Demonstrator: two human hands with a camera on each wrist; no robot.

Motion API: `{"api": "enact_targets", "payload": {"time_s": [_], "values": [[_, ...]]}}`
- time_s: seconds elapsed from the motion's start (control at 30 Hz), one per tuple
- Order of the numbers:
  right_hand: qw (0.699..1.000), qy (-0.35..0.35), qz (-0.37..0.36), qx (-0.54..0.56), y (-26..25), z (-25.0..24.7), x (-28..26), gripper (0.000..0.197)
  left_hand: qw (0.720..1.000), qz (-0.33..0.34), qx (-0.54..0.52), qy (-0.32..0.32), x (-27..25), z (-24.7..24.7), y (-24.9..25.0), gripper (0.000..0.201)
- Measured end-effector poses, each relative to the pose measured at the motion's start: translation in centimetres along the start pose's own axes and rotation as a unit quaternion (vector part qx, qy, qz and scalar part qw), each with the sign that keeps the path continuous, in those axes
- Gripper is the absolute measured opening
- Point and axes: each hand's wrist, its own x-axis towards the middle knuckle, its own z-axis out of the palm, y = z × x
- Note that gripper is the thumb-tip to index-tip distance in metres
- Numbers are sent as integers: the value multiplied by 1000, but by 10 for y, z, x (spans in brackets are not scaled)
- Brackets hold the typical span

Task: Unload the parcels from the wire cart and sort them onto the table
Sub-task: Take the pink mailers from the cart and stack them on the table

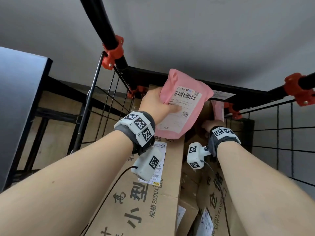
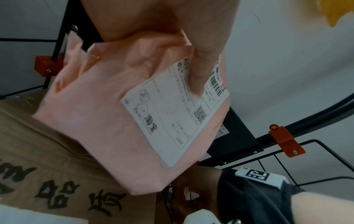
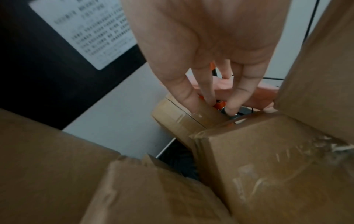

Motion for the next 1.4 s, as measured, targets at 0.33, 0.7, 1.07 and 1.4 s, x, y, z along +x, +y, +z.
{"api": "enact_targets", "payload": {"time_s": [0.33, 0.7, 1.07, 1.4], "values": [[989, 139, 23, 42, 5, -10, -24, 33, 1000, -5, -15, -16, 2, 4, -4, 31], [969, 206, -3, 139, 19, -52, -107, 25, 1000, 0, -30, 6, -42, -24, 8, 30], [974, 144, -16, 177, 12, -15, -99, 19, 1000, 11, 18, 7, -53, -25, 3, 32], [988, 104, 28, 109, 9, -17, -42, 18, 1000, 5, -2, 15, -10, 3, -5, 32]]}}
